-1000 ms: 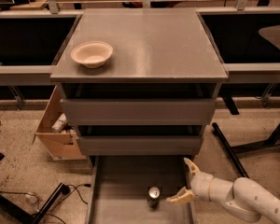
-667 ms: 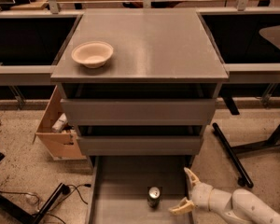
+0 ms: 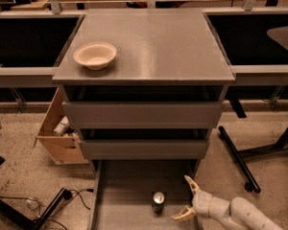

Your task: Pick green can from bottom drawer and place on counter

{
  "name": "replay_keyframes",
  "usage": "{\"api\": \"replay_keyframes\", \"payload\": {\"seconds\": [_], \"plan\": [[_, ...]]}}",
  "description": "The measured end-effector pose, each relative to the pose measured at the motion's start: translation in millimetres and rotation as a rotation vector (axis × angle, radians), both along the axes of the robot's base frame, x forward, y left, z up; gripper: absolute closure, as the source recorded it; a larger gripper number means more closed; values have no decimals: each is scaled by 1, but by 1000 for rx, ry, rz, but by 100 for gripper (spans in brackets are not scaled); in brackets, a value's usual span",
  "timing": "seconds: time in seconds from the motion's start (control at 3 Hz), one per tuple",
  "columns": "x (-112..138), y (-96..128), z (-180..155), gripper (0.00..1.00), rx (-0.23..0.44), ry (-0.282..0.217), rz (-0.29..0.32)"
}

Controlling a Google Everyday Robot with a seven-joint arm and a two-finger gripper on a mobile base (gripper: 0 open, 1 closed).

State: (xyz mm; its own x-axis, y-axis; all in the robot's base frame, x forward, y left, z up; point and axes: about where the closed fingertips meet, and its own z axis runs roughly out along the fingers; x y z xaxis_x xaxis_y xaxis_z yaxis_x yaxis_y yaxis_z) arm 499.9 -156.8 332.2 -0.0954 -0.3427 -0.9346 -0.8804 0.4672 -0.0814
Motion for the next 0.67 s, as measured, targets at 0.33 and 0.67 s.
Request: {"api": "replay_keyframes", "payload": {"seconds": [0.33,0.67], "plan": [[4,8,-27,0,-18,-3,18],[9,13,-77,0,-61,16,36]]}}
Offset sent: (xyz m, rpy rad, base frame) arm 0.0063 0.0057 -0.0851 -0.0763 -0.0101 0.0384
